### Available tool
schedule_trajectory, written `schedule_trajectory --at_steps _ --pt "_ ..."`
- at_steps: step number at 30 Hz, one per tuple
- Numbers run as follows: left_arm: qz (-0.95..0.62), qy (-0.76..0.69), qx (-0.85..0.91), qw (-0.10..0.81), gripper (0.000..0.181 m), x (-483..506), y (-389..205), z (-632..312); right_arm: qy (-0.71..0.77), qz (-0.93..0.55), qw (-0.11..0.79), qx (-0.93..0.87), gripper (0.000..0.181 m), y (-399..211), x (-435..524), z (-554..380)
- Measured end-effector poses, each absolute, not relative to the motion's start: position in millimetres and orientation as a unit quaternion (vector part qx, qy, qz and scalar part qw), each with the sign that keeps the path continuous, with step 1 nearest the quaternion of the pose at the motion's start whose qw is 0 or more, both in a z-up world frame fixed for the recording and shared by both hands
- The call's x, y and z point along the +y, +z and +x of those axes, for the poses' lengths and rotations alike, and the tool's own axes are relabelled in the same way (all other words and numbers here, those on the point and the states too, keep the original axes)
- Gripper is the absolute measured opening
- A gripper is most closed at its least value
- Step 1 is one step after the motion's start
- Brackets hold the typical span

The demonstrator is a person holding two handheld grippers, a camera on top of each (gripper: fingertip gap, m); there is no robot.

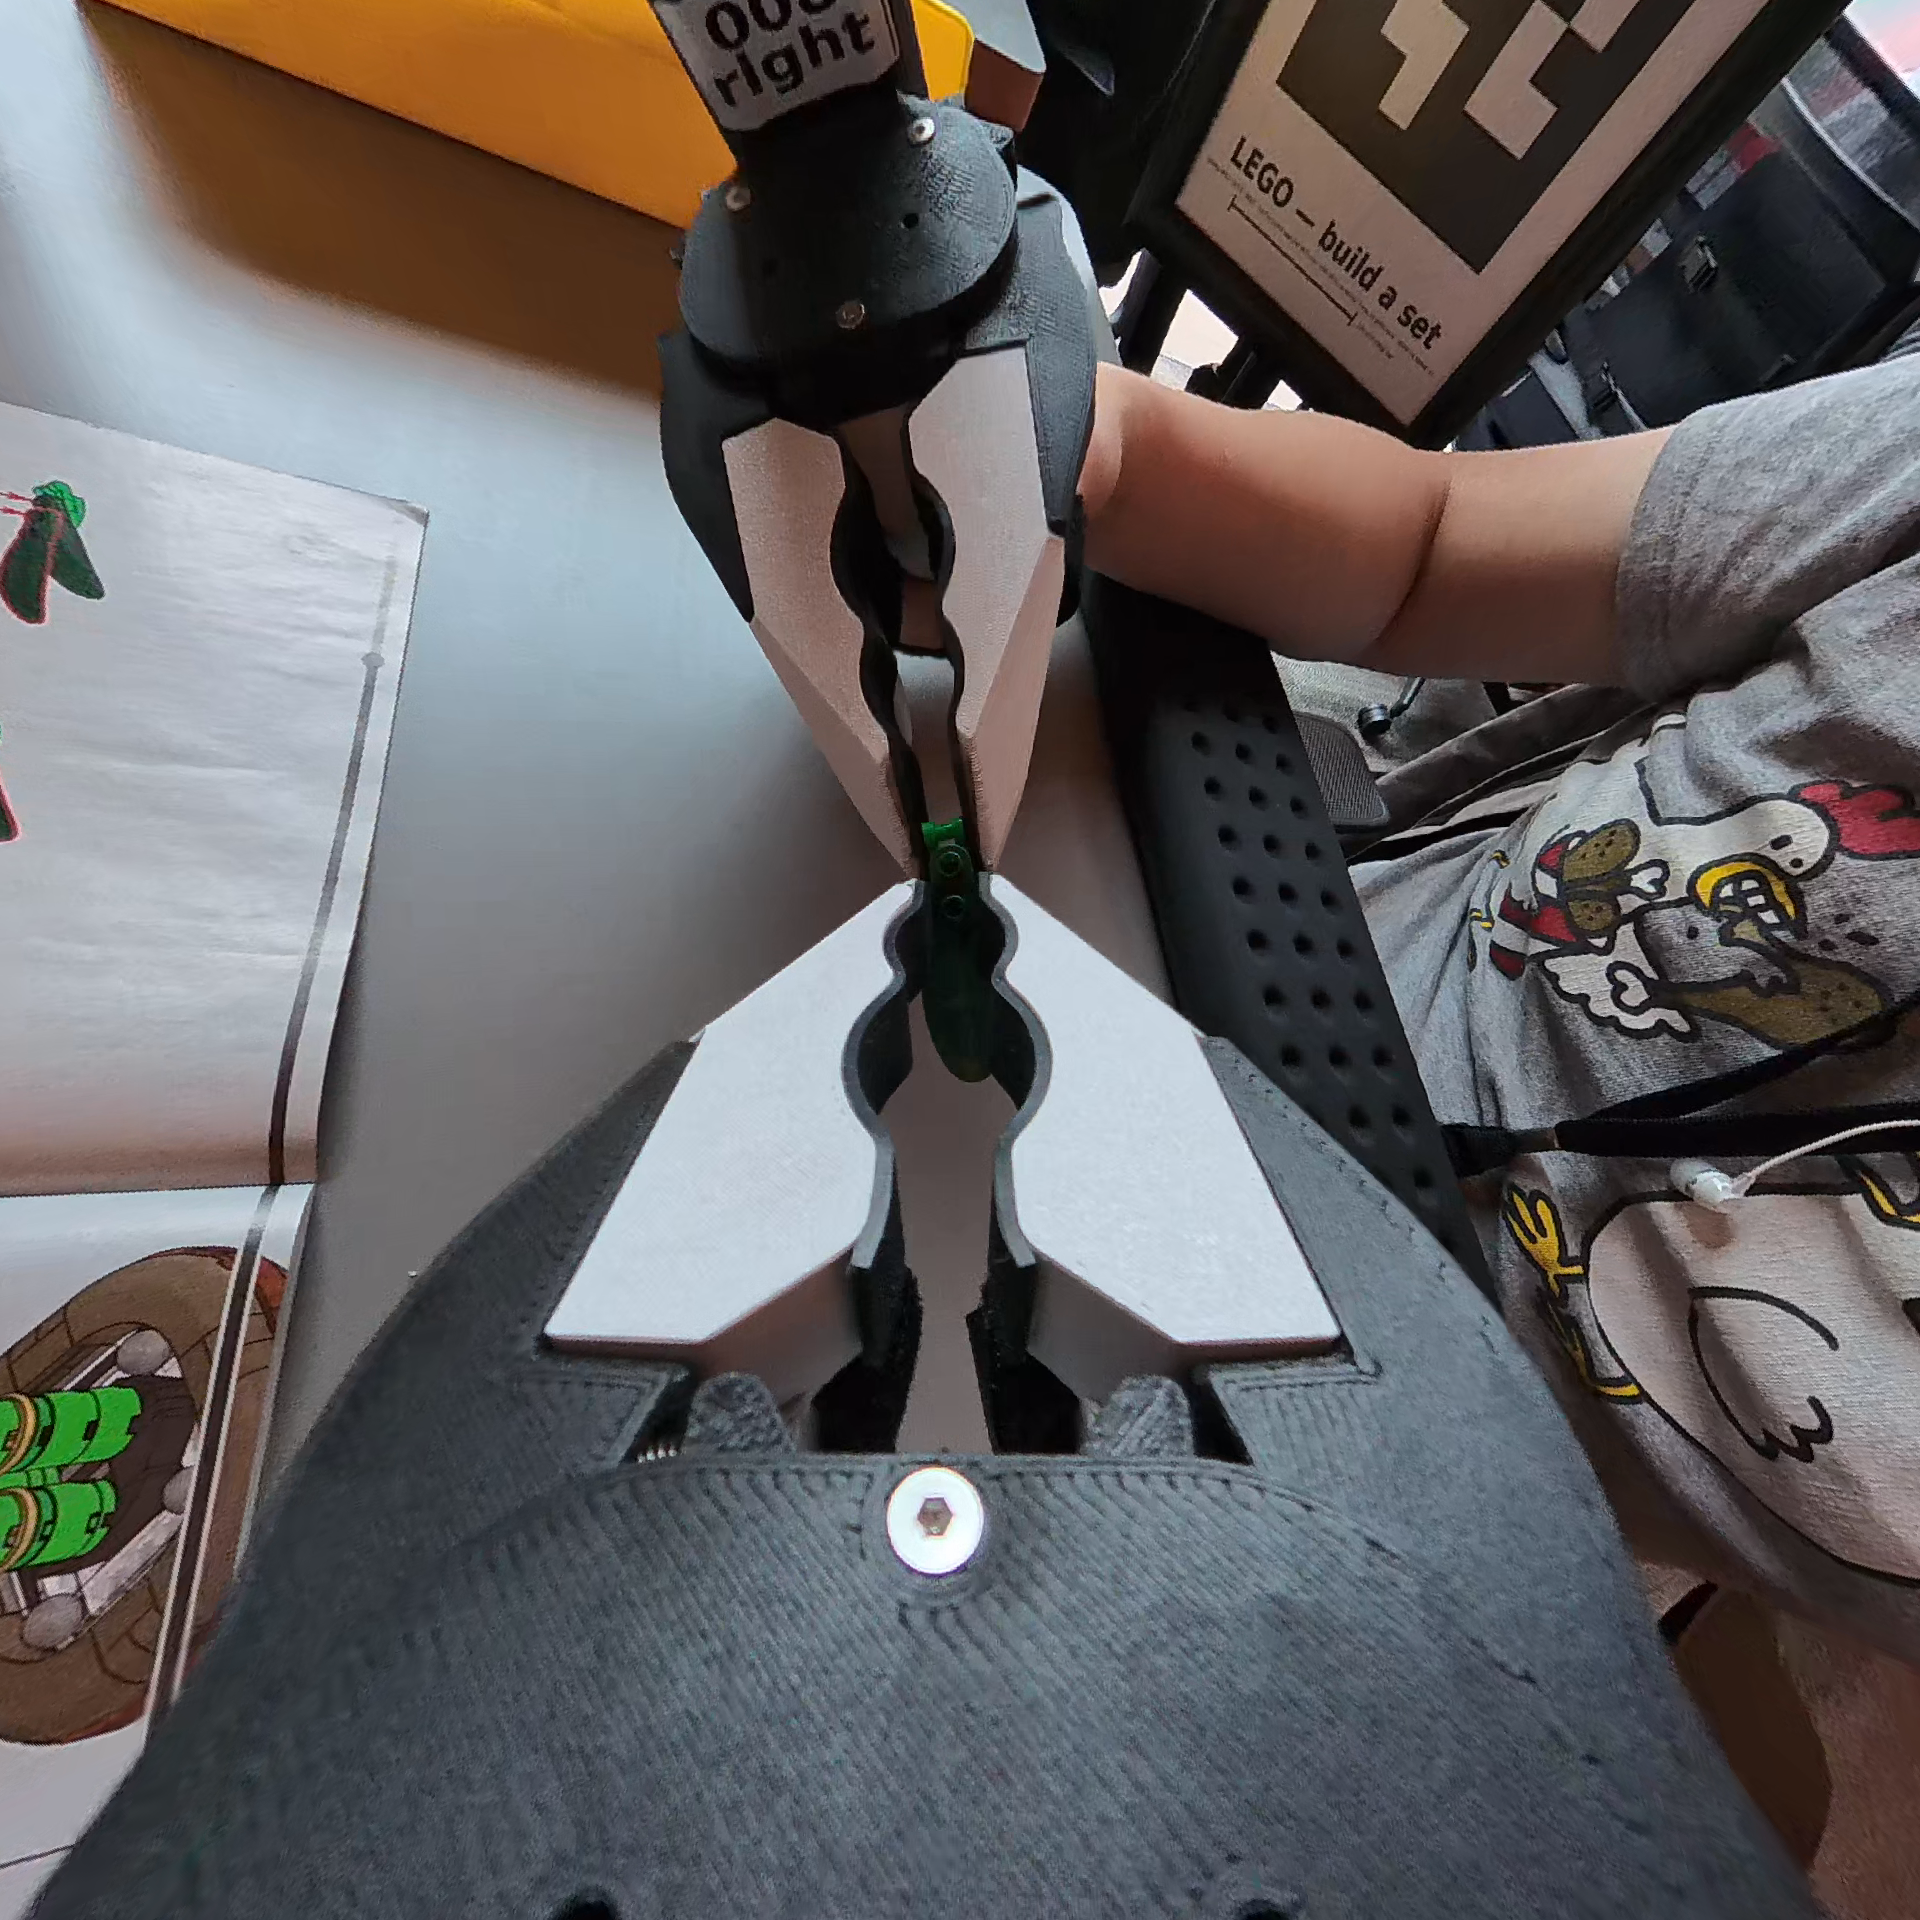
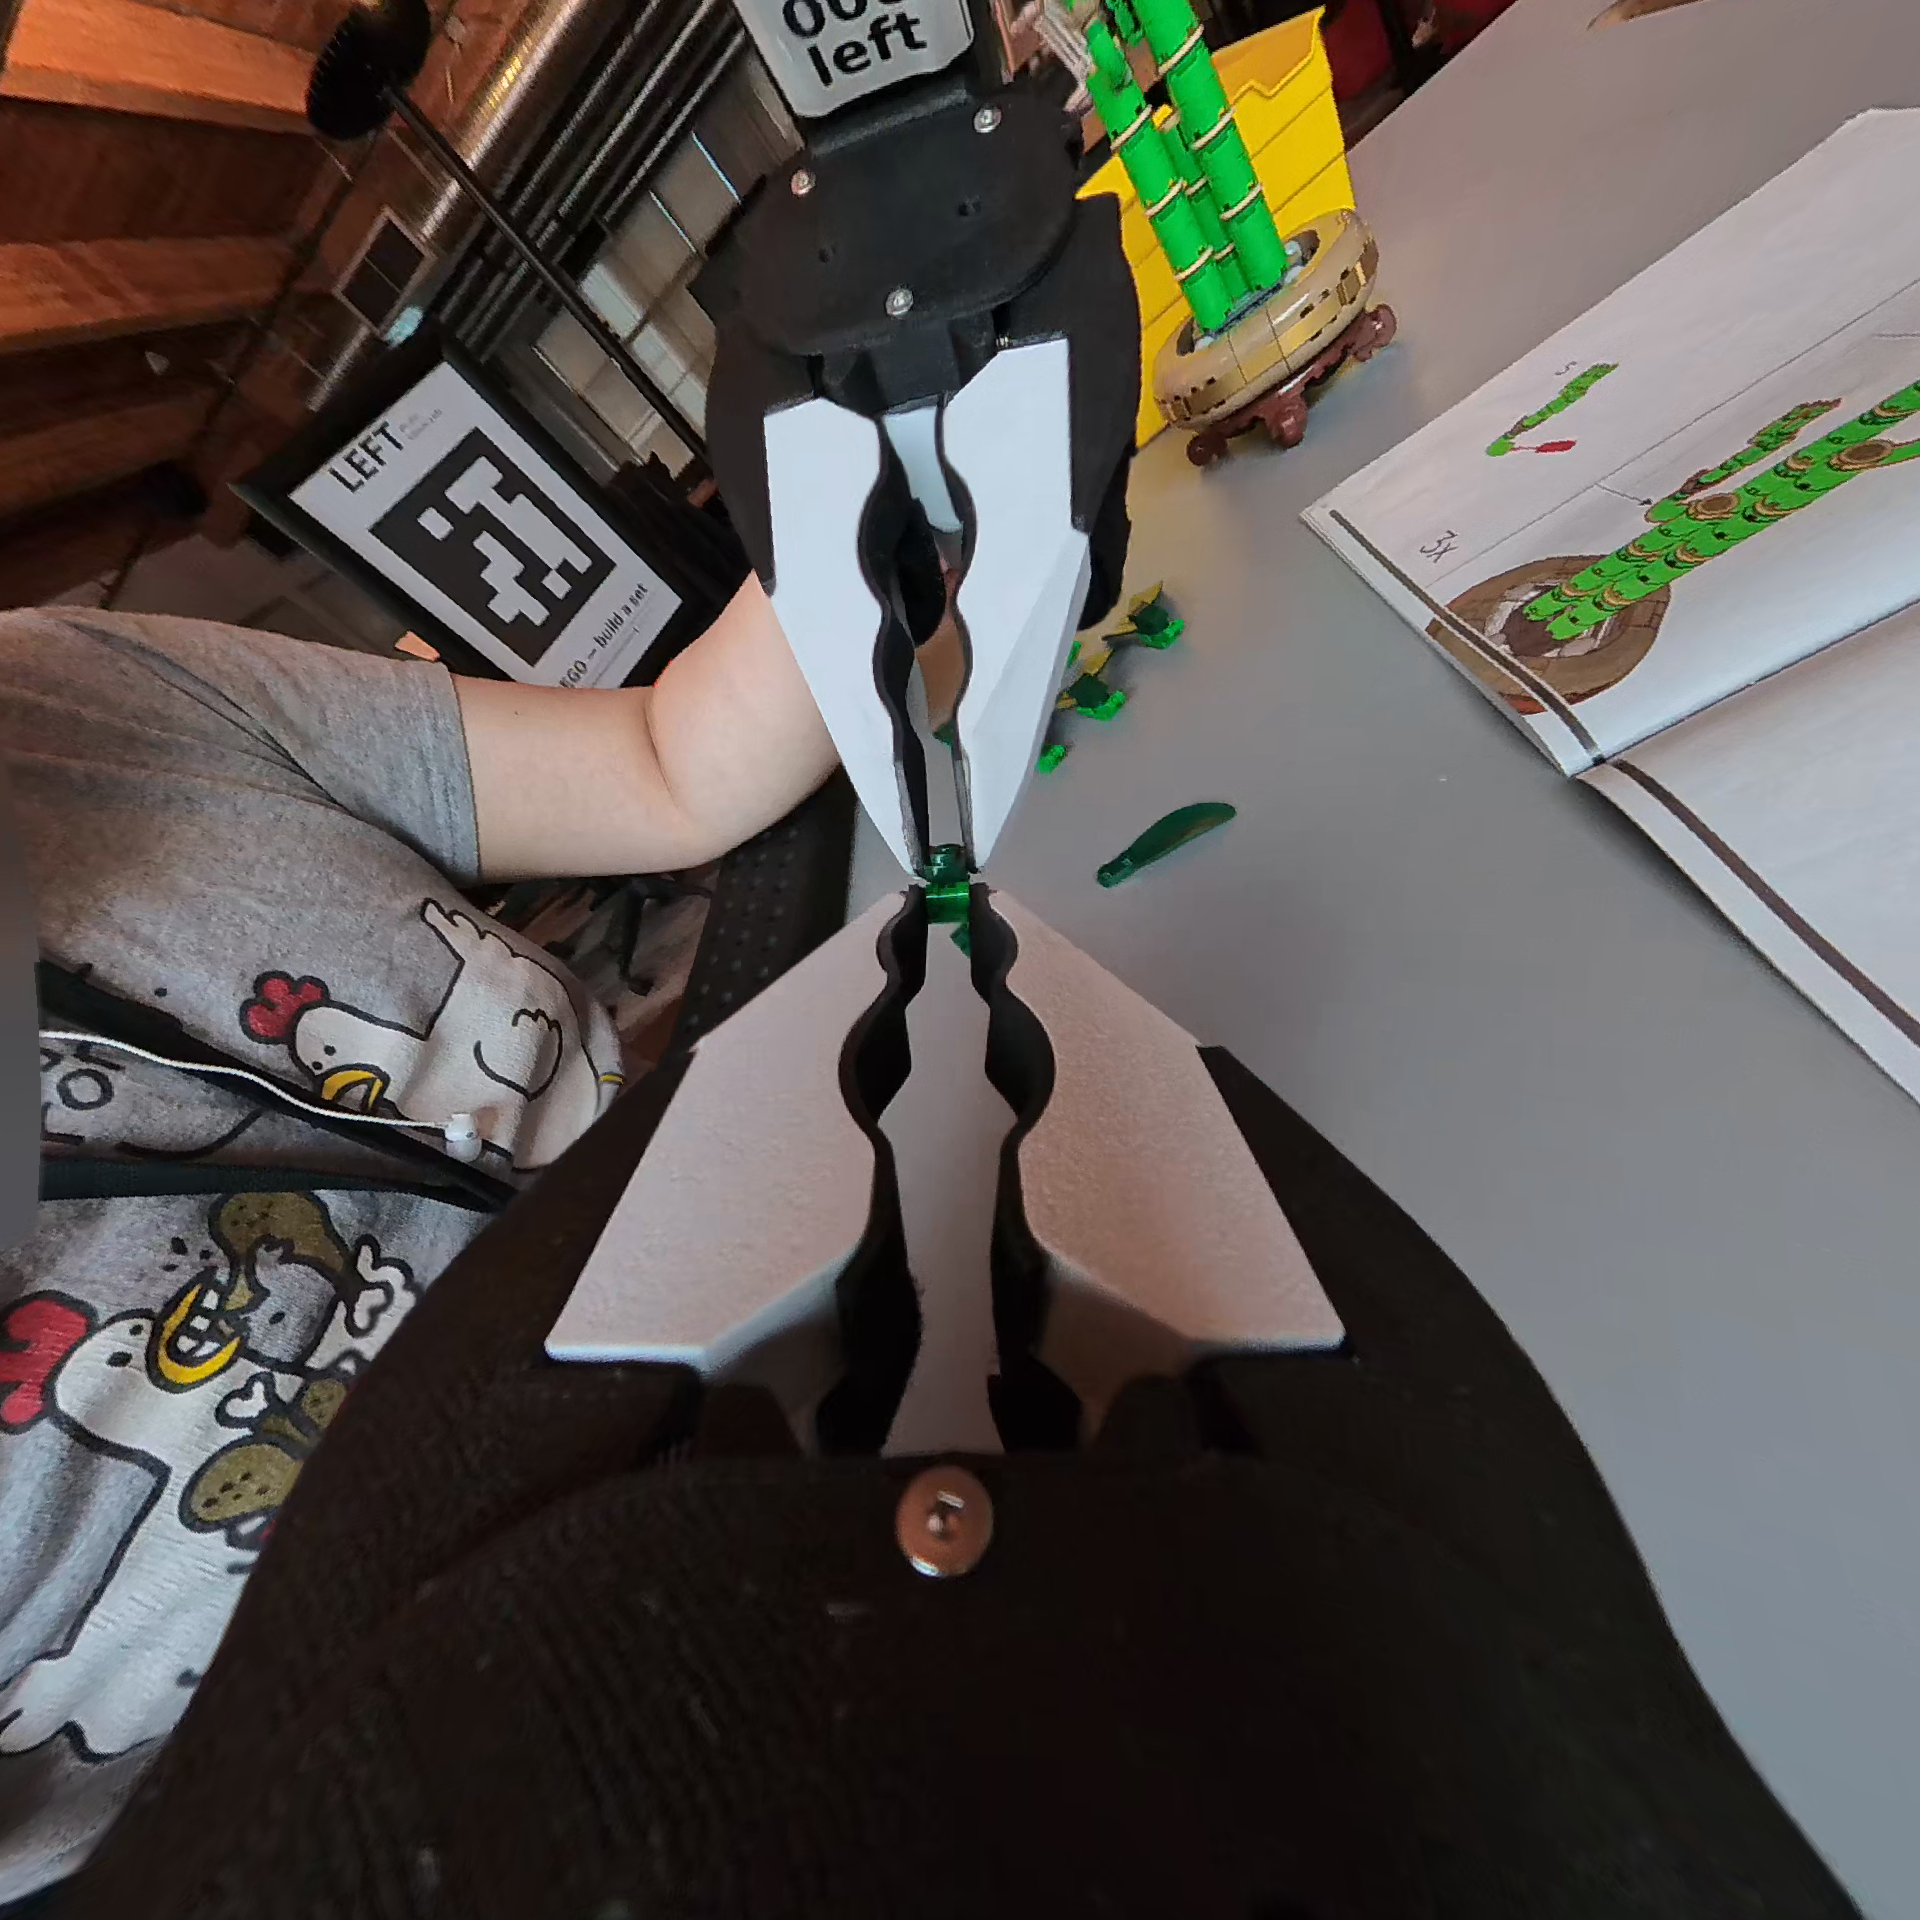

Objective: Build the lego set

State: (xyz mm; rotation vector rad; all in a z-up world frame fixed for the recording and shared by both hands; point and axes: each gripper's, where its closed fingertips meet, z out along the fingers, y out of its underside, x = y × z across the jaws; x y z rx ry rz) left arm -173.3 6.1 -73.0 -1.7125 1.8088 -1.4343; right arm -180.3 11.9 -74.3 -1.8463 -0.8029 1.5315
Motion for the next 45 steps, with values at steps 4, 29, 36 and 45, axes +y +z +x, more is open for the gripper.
schedule_trajectory --at_steps 4,29,36,45 --pt "-0.593 -0.503 0.613 0.14 0.006 9 -70 -172 0.592 -0.694 0.299 -0.282 0.005 -72 15 -179" --pt "-0.576 -0.538 0.602 0.126 0.006 5 -59 -178 0.624 -0.67 0.302 -0.266 0.005 -59 12 -184" --pt "-0.57 -0.539 0.605 0.137 0.006 4 -52 -179 0.648 -0.653 0.297 -0.255 0.005 -52 11 -185" --pt "-0.57 -0.619 0.536 0.075 0.006 3 -40 -177 0.691 -0.63 0.276 -0.224 0.005 -41 10 -183"
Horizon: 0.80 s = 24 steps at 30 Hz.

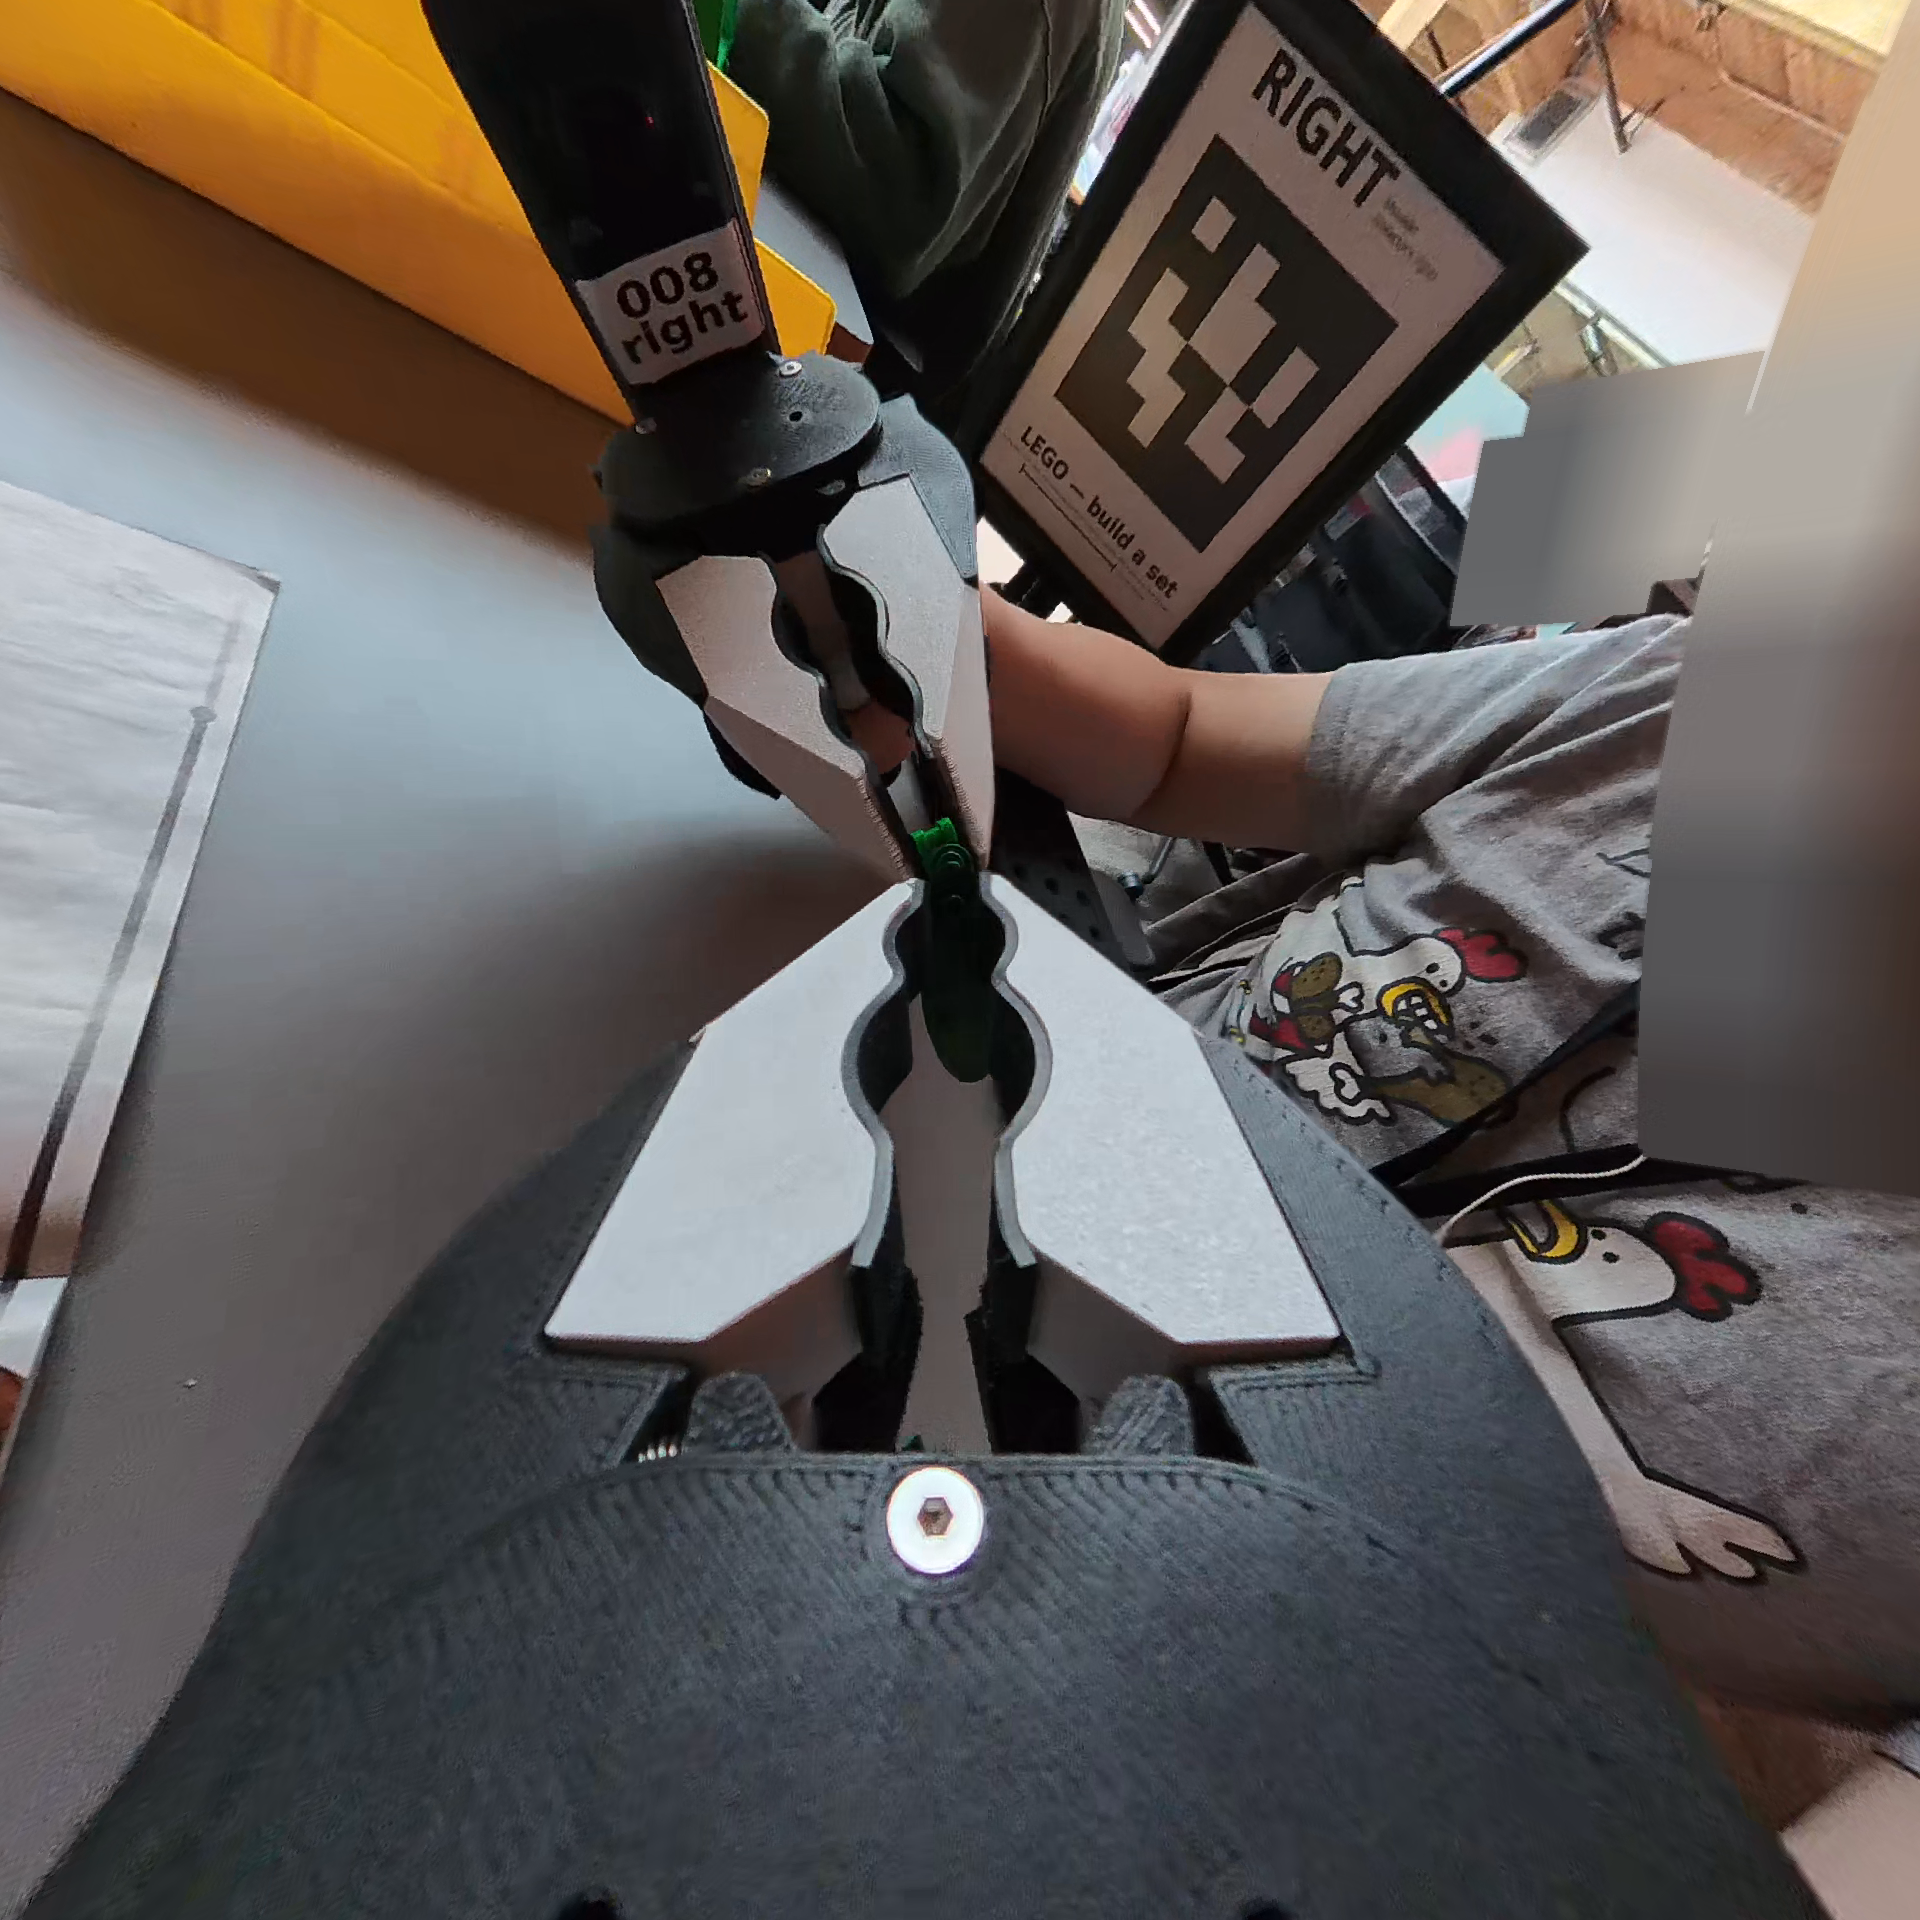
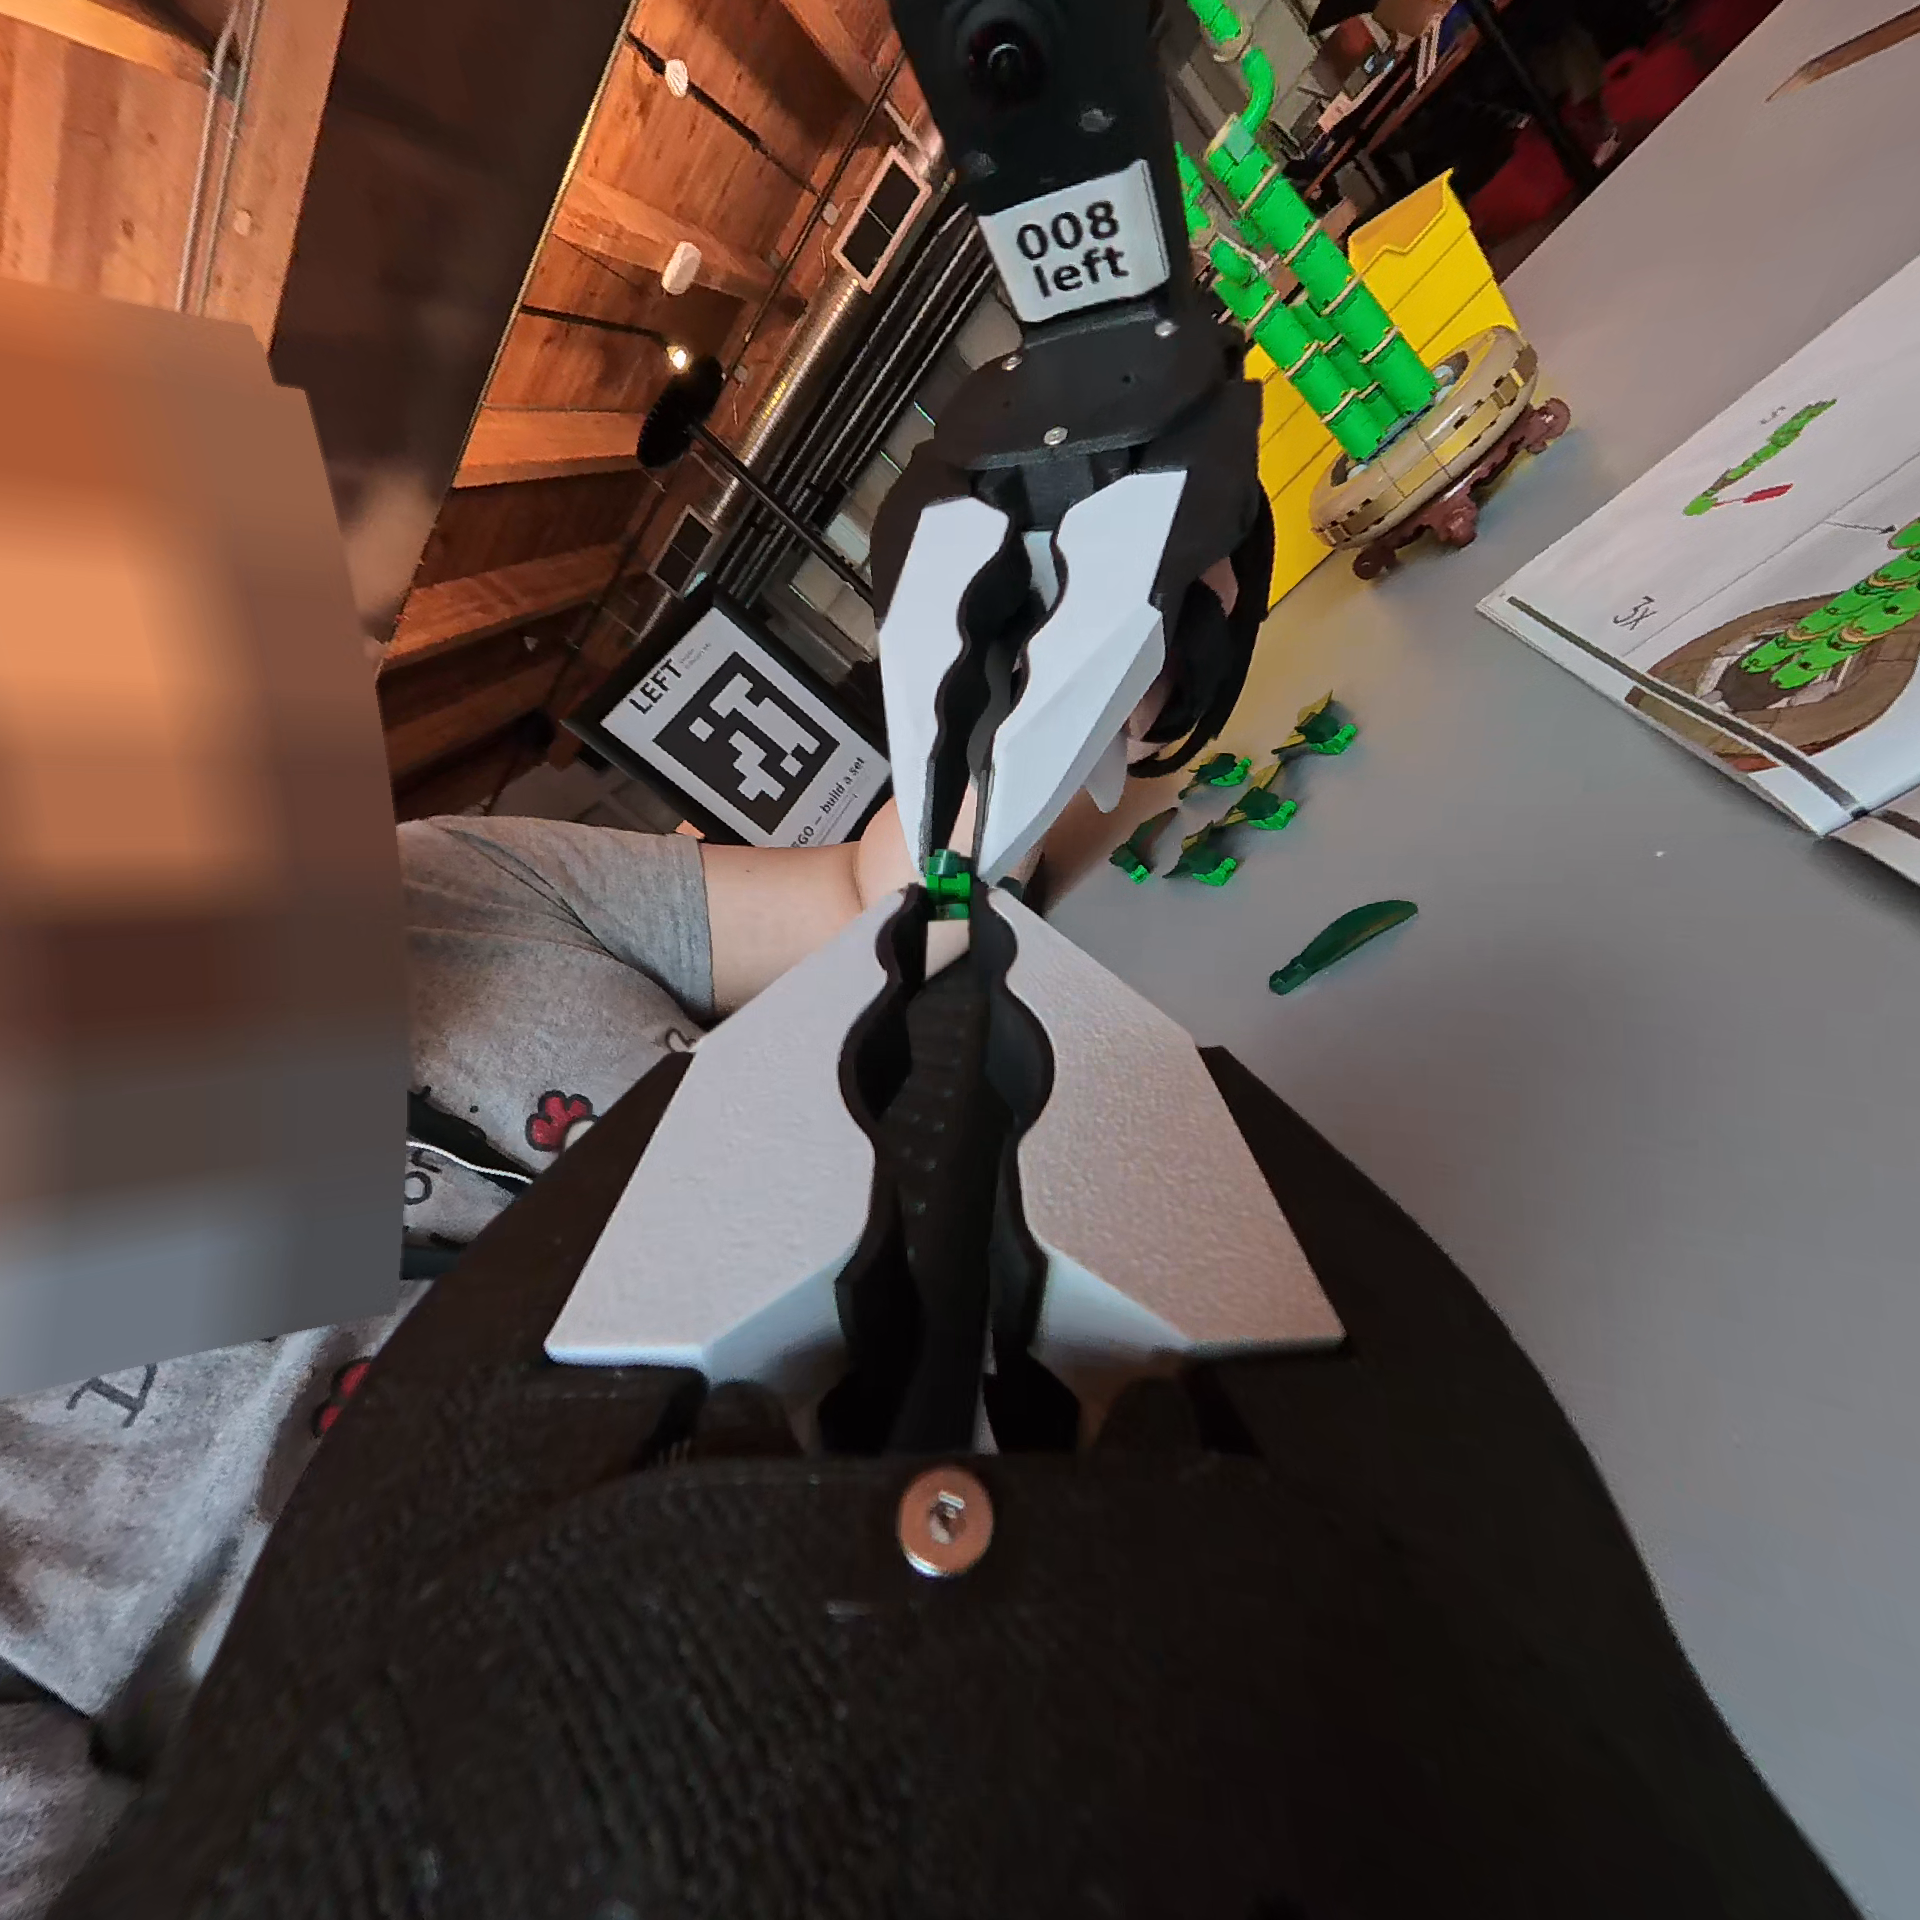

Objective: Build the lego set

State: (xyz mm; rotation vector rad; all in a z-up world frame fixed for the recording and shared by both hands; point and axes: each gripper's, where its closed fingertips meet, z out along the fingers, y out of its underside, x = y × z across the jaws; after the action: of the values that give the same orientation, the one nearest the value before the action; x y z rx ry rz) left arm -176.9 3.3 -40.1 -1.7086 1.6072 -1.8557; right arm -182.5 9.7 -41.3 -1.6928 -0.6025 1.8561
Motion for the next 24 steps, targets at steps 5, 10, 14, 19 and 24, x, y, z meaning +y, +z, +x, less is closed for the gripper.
schedule_trajectory --at_steps 5,10,14,19,24 --pt "-0.576 -0.657 0.485 0.029 0.006 6 -39 -175 0.706 -0.623 0.269 -0.203 0.005 -39 13 -179" --pt "-0.573 -0.673 0.467 0.018 0.006 7 -37 -173 0.712 -0.621 0.266 -0.194 0.005 -37 14 -177" --pt "-0.577 -0.688 0.441 0.0 0.006 8 -35 -172 0.721 -0.616 0.259 -0.183 0.005 -35 15 -176" --pt "-0.589 -0.701 0.4 -0.027 0.006 11 -36 -169 0.726 -0.618 0.252 -0.165 0.006 -37 18 -173" --pt "-0.603 -0.7 0.382 -0.033 0.006 14 -39 -168 0.721 -0.628 0.25 -0.155 0.006 -40 21 -172"
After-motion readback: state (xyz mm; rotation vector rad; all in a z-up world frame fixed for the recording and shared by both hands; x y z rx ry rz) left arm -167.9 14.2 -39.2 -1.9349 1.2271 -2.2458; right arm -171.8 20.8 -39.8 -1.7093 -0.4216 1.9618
